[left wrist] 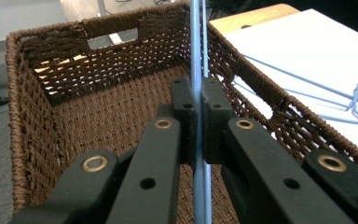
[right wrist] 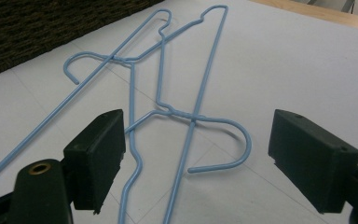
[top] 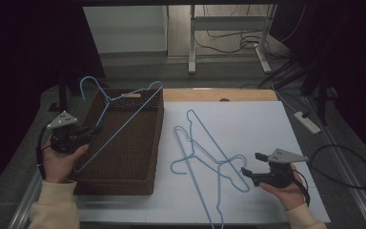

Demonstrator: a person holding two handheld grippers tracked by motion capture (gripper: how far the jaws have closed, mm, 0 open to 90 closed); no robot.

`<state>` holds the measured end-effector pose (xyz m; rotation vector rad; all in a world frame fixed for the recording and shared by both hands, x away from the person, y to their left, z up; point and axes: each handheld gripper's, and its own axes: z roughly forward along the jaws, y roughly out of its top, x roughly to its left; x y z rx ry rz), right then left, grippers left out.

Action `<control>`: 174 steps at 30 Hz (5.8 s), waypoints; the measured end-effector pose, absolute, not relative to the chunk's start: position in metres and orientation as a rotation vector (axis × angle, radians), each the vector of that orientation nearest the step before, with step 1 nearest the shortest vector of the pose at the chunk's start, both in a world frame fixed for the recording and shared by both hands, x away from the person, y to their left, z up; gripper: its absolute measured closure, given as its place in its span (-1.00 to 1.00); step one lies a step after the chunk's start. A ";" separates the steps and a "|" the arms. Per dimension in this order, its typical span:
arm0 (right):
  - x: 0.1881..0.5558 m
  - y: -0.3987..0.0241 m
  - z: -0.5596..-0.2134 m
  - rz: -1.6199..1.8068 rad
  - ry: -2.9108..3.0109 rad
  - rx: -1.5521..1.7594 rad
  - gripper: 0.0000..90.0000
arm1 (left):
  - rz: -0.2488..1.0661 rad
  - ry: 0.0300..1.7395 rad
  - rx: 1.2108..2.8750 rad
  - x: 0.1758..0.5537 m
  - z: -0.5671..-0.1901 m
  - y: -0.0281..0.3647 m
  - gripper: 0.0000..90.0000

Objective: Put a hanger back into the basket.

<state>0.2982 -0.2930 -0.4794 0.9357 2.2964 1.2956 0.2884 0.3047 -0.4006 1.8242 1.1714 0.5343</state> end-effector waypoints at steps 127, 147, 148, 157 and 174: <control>0.297 -0.288 -0.482 1.292 2.336 0.893 -0.59 | 0.422 0.952 1.878 0.253 -0.416 0.218 -0.30; 0.296 -0.291 -0.480 1.293 2.316 0.907 -0.58 | 0.402 0.943 1.905 0.252 -0.421 0.208 -0.30; 0.296 -0.291 -0.480 1.293 2.316 0.907 -0.58 | 0.399 0.945 1.905 0.252 -0.421 0.208 -0.30; 0.296 -0.290 -0.479 1.280 2.308 0.916 -0.57 | 0.394 0.948 1.908 0.251 -0.420 0.208 -0.30; 0.298 -0.284 -0.482 1.144 2.327 0.989 -0.47 | 0.383 0.939 1.932 0.249 -0.421 0.205 -0.31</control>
